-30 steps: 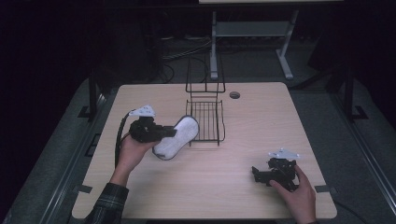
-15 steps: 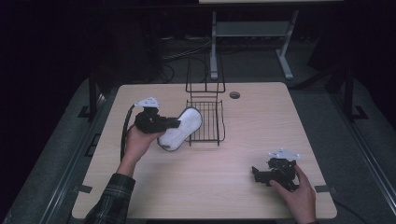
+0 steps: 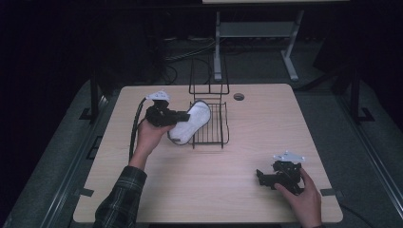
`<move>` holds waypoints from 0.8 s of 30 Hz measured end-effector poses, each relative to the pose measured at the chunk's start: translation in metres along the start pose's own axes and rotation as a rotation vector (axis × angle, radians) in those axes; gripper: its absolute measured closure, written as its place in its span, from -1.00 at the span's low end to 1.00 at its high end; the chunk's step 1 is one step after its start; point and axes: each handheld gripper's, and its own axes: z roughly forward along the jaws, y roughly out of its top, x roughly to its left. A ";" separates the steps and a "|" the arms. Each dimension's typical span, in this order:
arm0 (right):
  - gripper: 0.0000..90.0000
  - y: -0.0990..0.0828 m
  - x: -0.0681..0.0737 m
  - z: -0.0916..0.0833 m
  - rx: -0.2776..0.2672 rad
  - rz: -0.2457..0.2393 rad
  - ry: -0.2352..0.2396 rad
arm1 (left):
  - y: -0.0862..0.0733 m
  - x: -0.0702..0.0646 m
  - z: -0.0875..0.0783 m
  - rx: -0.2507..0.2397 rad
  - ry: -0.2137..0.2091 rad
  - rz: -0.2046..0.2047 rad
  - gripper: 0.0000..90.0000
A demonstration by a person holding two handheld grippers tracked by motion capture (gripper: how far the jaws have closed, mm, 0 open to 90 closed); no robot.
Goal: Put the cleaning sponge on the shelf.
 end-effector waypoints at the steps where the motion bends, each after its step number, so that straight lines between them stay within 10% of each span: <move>1: -1.00 0.000 0.000 0.000 0.000 0.000 0.000 | 0.004 0.001 0.004 -0.002 -0.004 -0.001 0.74; 24: -1.00 0.000 0.000 0.000 0.000 -0.002 0.001 | 0.014 0.015 0.047 0.015 -0.002 -0.035 0.72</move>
